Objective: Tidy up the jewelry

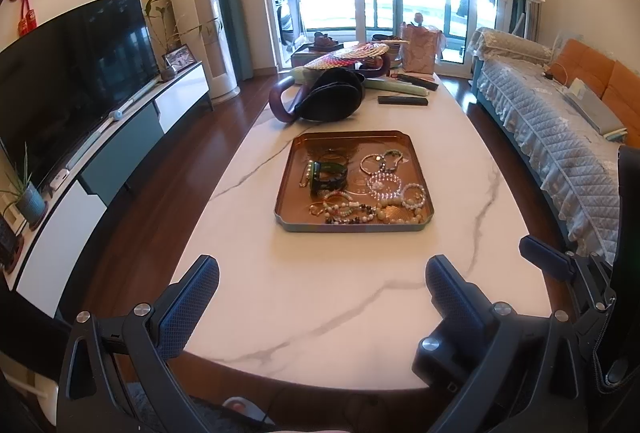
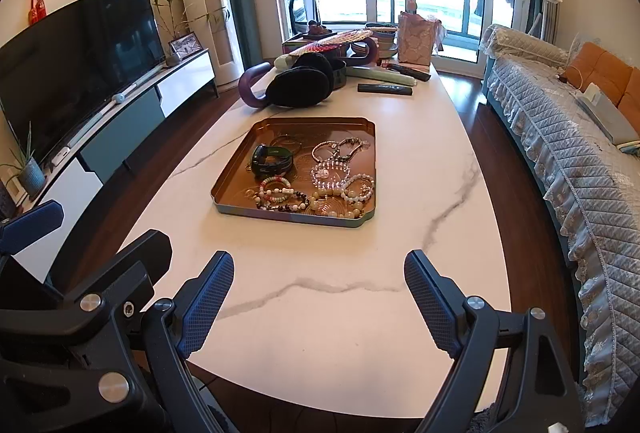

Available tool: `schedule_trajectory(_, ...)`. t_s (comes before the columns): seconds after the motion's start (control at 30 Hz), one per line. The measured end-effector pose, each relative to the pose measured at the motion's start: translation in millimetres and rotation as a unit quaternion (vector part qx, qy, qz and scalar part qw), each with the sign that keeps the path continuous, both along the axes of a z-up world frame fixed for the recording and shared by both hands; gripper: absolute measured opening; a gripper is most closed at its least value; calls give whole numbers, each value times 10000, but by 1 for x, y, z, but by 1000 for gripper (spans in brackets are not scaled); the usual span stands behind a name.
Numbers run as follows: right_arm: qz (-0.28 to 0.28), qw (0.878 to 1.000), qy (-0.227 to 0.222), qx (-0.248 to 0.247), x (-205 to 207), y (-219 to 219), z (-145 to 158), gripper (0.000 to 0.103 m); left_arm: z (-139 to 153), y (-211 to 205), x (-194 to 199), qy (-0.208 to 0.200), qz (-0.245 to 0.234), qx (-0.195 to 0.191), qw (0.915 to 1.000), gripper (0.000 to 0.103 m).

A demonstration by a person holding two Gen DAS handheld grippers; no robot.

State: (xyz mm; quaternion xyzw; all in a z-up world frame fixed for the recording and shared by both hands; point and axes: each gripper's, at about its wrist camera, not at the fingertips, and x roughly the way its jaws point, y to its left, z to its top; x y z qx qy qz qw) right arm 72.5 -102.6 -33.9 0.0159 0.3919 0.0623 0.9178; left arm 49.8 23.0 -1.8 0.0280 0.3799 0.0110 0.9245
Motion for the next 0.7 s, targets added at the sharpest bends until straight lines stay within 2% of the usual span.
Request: schedule_trajectory(0.7, 56, 10000, 37, 29, 2, 0, -3, 85, 2, -2, 1, 27, 5, 15, 10000, 103)
